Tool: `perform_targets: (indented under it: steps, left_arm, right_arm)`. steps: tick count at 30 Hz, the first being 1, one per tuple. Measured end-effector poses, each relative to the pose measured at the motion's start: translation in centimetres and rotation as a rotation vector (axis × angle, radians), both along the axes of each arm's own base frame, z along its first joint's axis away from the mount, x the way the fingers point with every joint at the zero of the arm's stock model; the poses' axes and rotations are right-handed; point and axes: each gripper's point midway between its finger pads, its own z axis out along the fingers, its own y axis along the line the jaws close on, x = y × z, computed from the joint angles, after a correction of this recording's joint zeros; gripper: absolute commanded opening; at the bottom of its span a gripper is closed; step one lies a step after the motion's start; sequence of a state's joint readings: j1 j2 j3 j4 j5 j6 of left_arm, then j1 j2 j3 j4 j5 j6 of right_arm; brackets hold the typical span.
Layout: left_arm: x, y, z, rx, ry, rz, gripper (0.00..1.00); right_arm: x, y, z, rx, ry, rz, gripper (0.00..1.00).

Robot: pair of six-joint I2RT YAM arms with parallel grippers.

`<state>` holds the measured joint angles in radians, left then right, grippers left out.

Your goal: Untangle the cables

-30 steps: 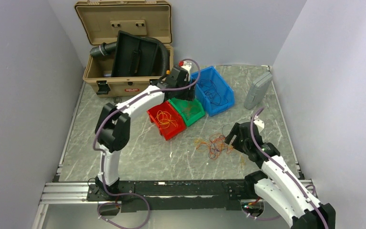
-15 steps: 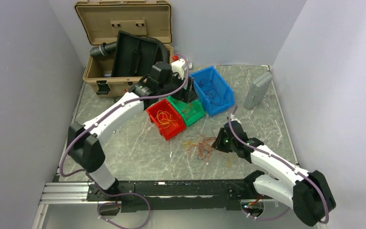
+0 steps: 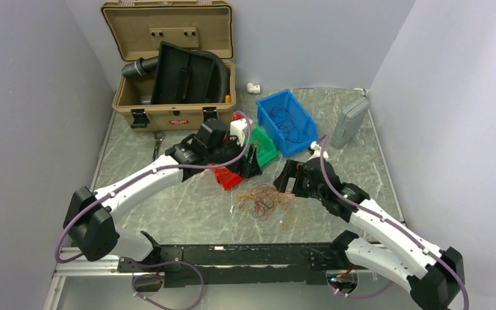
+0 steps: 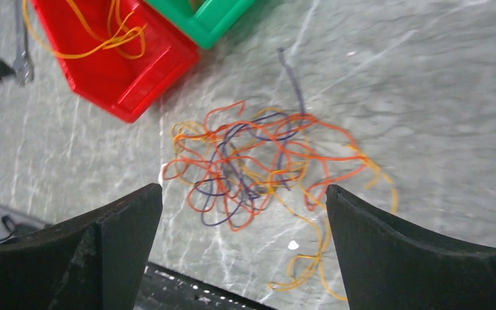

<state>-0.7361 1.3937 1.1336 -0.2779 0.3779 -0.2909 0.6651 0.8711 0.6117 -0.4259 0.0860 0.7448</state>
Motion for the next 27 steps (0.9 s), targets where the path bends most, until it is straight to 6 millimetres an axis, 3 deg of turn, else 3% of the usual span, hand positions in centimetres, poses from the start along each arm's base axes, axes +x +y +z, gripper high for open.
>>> perform_targets:
  steps: [4, 9, 18, 22, 27]
  left_arm:
    - [-1.7, -0.3, -1.9, 0.028, 0.029, -0.032, 0.83]
    - [-2.9, -0.9, -3.2, 0.040, 0.046, -0.056, 0.82]
    - [-3.3, -1.0, -5.8, 0.052, 0.097, -0.043, 0.82]
    - [-3.4, -0.9, -6.2, 0.053, 0.100, -0.044, 0.82]
    - [-3.4, -0.9, -6.2, 0.050, 0.097, -0.044, 0.82]
  right_arm:
    - [-0.4, -2.6, 0.3, -0.058, -0.008, -0.082, 1.00]
    - [-2.4, -4.4, -2.3, -0.113, 0.071, -0.106, 1.00]
    - [-6.4, -5.0, -8.7, -0.281, 0.311, -0.076, 1.00]
    - [-7.9, -5.5, -9.7, -0.358, 0.357, -0.084, 1.00]
    - [-8.3, -5.0, -9.7, -0.335, 0.369, -0.122, 1.00]
